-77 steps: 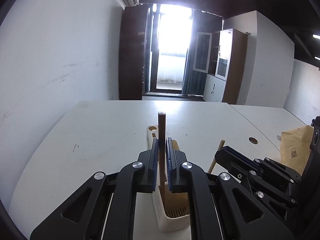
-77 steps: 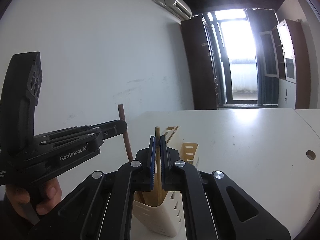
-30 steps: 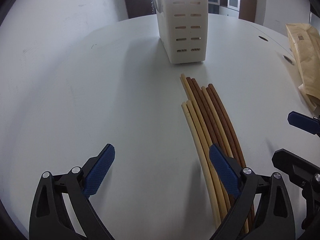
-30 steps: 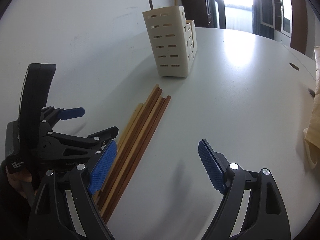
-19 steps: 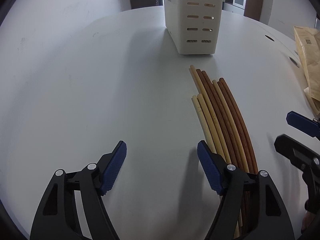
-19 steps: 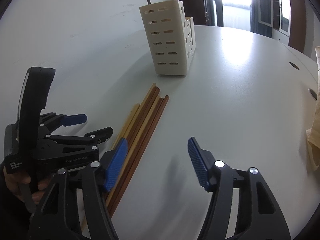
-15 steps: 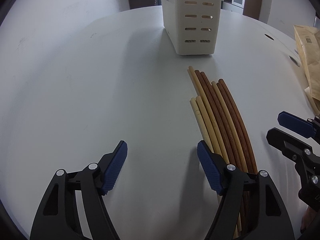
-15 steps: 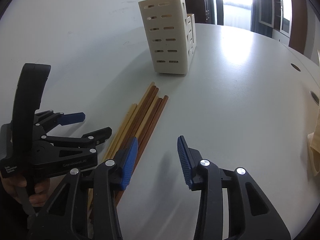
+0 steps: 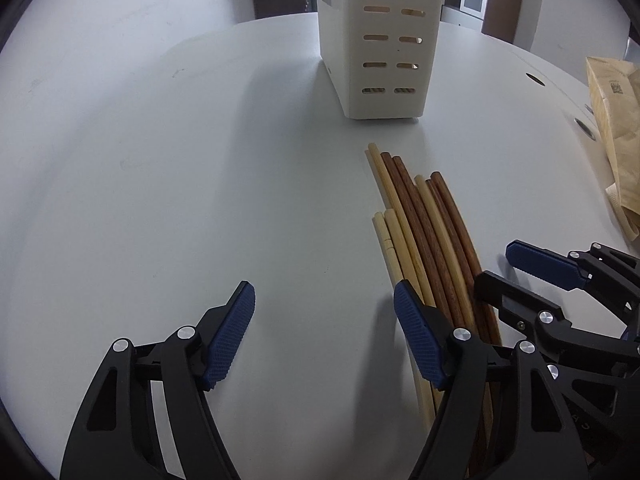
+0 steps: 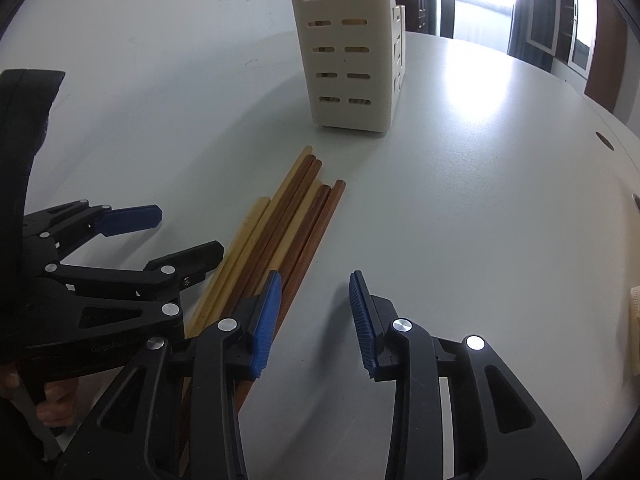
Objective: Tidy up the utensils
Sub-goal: 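Close the right tool on a dark brown chopstick while the left tool grasps a light chopstick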
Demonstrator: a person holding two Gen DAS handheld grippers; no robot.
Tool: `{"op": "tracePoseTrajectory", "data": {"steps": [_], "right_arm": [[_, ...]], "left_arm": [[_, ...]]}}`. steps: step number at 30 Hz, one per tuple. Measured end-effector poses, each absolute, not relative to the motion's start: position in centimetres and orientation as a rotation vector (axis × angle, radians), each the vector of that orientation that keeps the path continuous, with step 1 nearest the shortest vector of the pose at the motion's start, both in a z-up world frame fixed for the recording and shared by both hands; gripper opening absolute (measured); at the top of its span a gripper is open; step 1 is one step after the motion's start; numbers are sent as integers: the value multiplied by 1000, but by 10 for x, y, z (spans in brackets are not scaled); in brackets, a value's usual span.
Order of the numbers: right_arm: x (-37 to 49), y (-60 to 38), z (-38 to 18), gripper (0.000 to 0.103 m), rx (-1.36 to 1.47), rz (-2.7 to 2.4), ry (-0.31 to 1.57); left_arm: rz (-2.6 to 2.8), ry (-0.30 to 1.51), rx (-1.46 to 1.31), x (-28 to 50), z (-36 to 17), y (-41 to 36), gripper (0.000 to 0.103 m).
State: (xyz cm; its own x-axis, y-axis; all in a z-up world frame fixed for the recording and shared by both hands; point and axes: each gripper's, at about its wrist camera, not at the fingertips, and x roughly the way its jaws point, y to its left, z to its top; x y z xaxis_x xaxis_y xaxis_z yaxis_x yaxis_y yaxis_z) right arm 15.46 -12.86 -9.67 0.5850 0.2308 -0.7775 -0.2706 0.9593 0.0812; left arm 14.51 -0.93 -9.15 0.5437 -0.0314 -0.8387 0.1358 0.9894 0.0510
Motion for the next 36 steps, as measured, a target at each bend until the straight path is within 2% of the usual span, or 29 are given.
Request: {"op": "tracePoseTrajectory", "data": {"steps": [26,28,30,36], "right_arm": [[149,-132,-91,32,-83,266,899],[151,-131,-91,31,-86,264,899],[151,-132,-92,24,-94,253,898],[151,-133,-91,23,-92,253,900]], "left_arm": [[-118,1009,128,167,-89,-21,73],[-128,1019,114,167,-90,-19,73],[-144,1030,107,167,-90,-18,73],[-134,1062,135,176,-93,-24,70]]}}
